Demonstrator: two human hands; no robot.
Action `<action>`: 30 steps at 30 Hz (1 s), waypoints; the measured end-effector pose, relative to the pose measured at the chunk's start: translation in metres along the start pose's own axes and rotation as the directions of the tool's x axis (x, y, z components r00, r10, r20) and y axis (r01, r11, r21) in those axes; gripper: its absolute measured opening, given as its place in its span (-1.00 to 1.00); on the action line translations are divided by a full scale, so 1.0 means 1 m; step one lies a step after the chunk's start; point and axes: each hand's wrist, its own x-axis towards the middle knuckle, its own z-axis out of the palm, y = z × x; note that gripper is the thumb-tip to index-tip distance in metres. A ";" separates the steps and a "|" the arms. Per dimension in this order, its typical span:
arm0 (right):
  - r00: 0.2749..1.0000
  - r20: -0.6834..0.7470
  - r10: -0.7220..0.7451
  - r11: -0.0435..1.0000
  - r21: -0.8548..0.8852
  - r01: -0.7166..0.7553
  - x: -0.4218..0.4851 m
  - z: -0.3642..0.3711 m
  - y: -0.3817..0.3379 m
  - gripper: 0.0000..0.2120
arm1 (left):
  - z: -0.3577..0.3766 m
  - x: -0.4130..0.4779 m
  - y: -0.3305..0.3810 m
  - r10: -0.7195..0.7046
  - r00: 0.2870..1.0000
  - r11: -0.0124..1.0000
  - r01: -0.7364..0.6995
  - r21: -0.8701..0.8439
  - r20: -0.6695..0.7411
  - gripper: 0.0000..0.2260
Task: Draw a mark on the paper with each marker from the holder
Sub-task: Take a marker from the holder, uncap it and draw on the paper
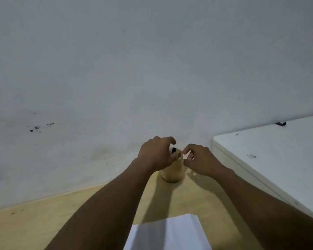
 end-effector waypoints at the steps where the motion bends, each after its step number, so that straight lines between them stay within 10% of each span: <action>1: 1.000 -0.001 0.002 1.000 0.019 -0.002 0.001 0.001 0.003 -0.77 | 0.002 0.006 0.001 0.002 1.000 0.999 -0.003 0.039 0.022 -0.65; 16: 0.993 -0.076 -0.092 0.970 0.221 0.106 -0.022 -0.014 -0.073 -0.65 | -0.096 -0.019 0.005 -0.127 0.971 0.921 0.041 -0.387 -0.200 -0.87; 21: 0.991 0.006 -0.133 0.845 0.524 0.110 -0.047 -0.025 -0.137 -0.77 | -0.139 -0.067 -0.017 -0.320 0.940 0.637 0.123 -0.761 -0.116 -0.80; 25: 0.921 0.331 -0.205 0.790 0.611 -0.044 -0.064 -0.022 -0.164 -0.70 | -0.134 -0.114 -0.053 -0.446 0.895 0.427 0.205 -0.881 -0.008 -0.78; 30: 0.792 0.507 -0.340 0.445 0.829 -0.340 -0.078 0.020 -0.169 -0.48 | -0.102 -0.161 -0.083 -0.568 0.802 0.125 0.303 -0.945 0.182 -0.73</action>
